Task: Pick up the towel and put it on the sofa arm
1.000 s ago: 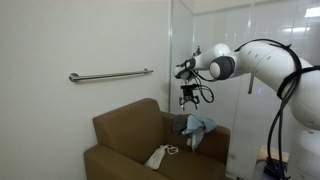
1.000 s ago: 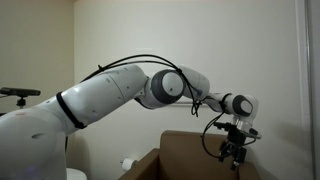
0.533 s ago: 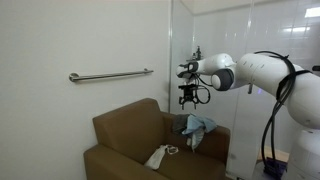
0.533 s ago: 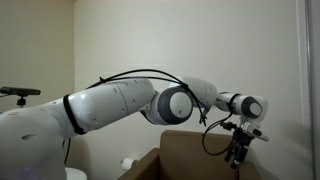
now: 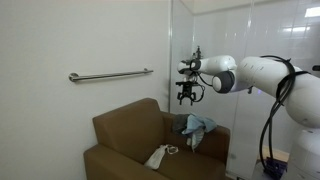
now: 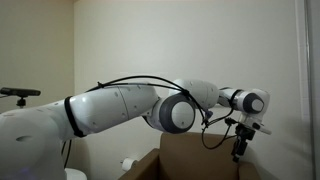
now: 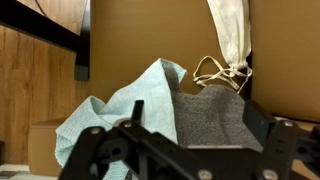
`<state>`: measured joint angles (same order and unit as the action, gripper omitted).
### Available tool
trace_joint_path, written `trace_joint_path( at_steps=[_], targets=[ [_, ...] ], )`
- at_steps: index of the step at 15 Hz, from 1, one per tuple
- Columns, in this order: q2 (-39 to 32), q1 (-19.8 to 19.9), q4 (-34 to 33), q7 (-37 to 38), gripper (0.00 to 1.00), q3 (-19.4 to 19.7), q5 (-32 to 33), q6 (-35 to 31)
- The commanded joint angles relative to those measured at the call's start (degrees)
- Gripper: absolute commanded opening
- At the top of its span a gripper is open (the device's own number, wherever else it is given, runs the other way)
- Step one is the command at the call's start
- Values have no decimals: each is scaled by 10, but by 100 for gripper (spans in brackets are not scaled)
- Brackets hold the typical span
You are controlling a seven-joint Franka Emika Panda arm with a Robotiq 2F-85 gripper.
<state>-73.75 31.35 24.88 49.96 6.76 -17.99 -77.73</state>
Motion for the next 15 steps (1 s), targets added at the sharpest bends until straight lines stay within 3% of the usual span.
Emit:
trace_joint_path(
  at_steps=[1,4,8,9,11,15],
  targets=[
    [-21,9,-37,8,100,-19,16,15],
    [-46,0,-51,40,100,-16,21,-37],
    [-122,-11,-66,127,100,-15,32,-178],
    [-133,-15,-59,144,100,-12,40,-201],
    [-116,-8,16,152,100,-6,62,-254],
    [-129,1,20,182,100,-5,69,-280]
  ],
)
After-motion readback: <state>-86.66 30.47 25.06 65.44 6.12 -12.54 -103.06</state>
